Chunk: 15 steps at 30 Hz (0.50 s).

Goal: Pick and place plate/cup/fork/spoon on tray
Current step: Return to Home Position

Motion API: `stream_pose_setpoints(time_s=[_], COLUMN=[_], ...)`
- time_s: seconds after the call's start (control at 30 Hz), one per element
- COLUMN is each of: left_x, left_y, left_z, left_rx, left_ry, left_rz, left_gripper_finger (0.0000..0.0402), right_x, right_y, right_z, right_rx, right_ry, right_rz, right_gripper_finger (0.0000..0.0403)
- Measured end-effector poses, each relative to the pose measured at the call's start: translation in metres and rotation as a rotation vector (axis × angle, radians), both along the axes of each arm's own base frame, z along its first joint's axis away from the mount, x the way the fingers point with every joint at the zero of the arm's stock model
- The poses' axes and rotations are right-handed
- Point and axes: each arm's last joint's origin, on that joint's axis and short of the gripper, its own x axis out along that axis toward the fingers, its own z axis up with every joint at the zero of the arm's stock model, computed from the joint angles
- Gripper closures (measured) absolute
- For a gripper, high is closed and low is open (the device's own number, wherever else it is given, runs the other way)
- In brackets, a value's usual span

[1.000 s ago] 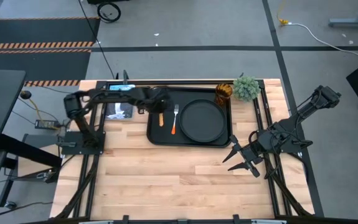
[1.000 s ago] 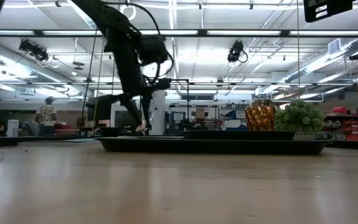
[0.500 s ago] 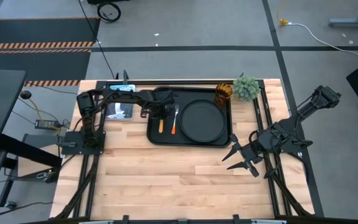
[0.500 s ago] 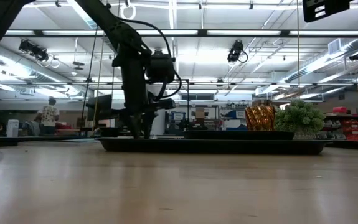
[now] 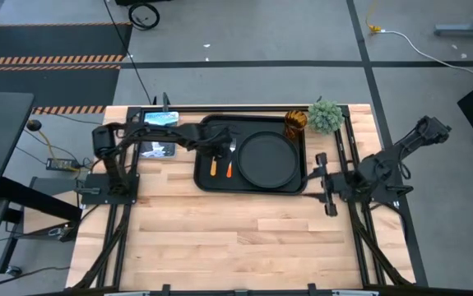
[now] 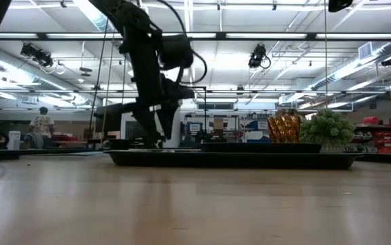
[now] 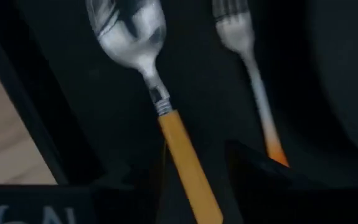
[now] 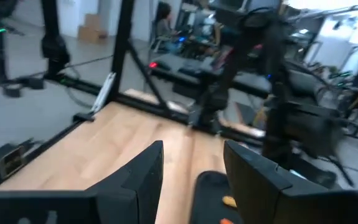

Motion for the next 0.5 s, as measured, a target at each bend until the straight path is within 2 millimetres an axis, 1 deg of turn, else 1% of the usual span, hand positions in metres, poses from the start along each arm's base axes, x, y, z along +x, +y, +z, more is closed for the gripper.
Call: stream_pose_setpoints(time_s=[0.07,0.17,0.3,0.4,0.47,0.5], left_x=[0.000,0.002,0.008,0.013,0.015,0.016], left_y=[-0.006,-0.019,-0.041,-0.060,-0.073,-0.079], left_z=[0.011,0.024,0.037,0.047,0.057,0.063], left_rx=[0.052,0.149,0.300,0.388,0.431,0.454], left_ry=[-0.012,-0.024,-0.029,-0.077,-0.123,-0.156], left_rz=[-0.065,-0.198,-0.382,-0.513,-0.596,-0.627], left_gripper_finger=[0.0226,0.0226,0.0226,0.0226,0.0226,0.0226], right_x=[-0.002,-0.003,-0.008,-0.015,-0.019,-0.020], right_y=[-0.007,-0.016,-0.028,-0.034,-0.037,-0.038], right_z=[0.003,0.002,0.001,0.004,0.008,0.007], right_rx=[0.006,0.000,0.024,0.075,0.113,0.123], right_ry=[-0.019,-0.001,0.022,0.003,-0.033,-0.041], right_rz=[-0.022,-0.058,-0.110,-0.117,-0.093,-0.085], right_gripper_finger=[0.0227,0.0230,0.0236,0.0239,0.0240,0.0241])
